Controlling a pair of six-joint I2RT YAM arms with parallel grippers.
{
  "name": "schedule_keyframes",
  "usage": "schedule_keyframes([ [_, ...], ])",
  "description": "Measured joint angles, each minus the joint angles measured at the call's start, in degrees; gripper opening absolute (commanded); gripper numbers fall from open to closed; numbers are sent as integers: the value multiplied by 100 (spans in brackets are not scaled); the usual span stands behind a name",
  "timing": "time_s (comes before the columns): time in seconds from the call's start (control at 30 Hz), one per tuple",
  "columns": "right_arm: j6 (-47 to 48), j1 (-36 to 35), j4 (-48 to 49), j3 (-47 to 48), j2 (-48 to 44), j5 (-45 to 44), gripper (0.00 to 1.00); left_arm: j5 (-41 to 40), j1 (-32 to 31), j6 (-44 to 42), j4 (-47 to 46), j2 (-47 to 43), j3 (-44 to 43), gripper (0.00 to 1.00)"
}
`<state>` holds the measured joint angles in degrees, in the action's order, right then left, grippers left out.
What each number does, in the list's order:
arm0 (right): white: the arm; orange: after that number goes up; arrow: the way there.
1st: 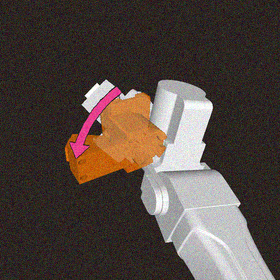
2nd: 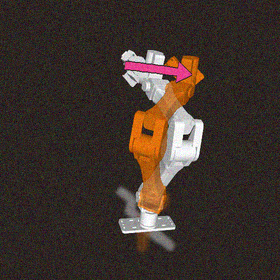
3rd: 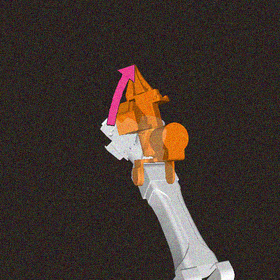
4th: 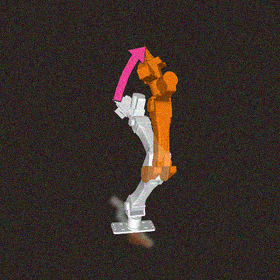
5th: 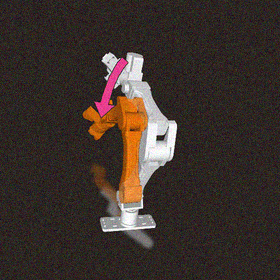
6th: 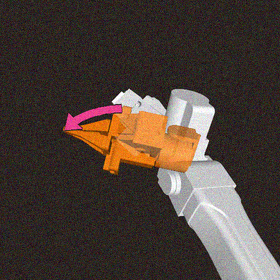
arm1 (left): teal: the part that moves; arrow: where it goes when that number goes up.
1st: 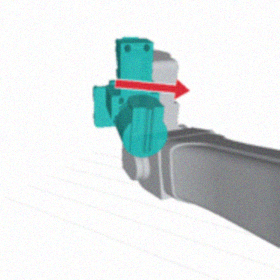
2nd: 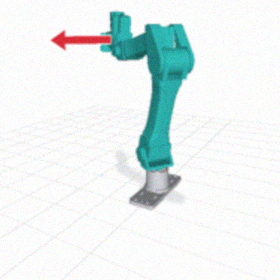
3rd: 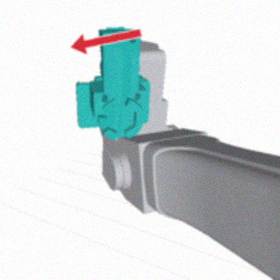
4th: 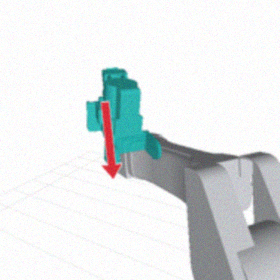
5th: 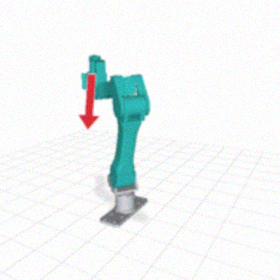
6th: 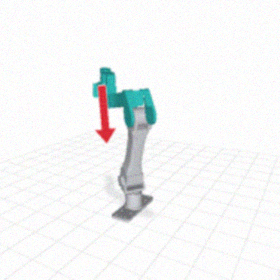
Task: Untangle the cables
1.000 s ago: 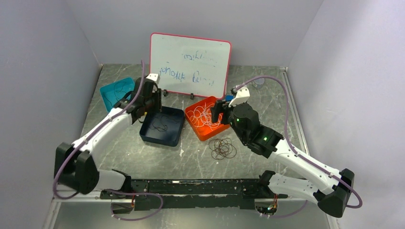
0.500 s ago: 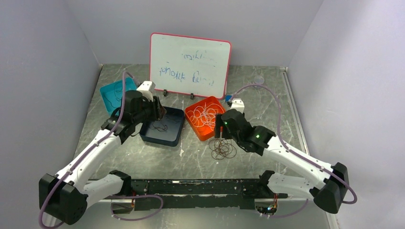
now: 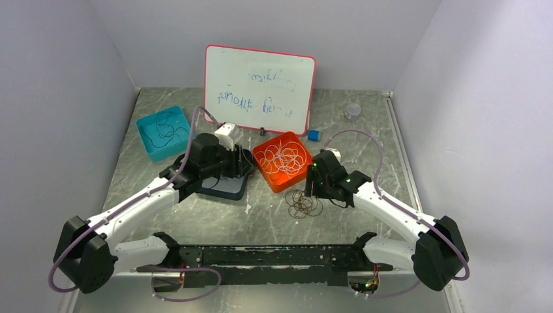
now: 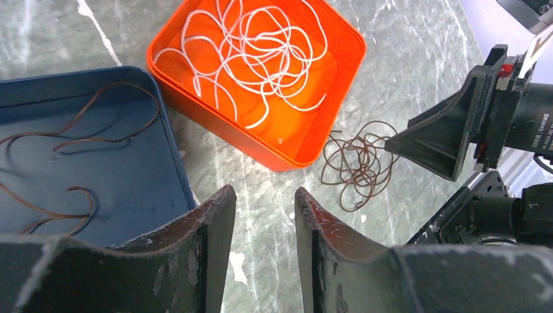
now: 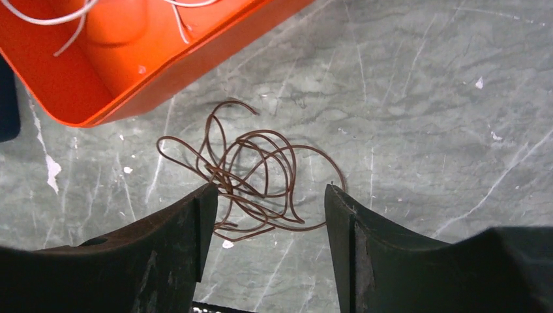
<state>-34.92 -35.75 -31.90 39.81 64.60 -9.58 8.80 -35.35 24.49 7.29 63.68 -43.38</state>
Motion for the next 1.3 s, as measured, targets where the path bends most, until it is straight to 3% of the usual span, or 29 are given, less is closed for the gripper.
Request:
schedule_keyframes([
  [0.37,-232,7,-63,-315,-278,-166,47,-7,-358,94,-149,562,-48,39],
  [0.8,-365,9,511,-745,221,-219,28,-114,-361,127,-146,608,-190,38],
  [0.93,-361,11,708,-765,245,-223,16,-120,-361,146,-146,608,-190,38],
  [1.1,-284,15,767,-763,-96,-240,0,-120,-361,179,-162,608,-190,42],
  [1.3,-37,17,693,-396,-826,-216,0,-9,-361,264,-468,682,-190,53],
])
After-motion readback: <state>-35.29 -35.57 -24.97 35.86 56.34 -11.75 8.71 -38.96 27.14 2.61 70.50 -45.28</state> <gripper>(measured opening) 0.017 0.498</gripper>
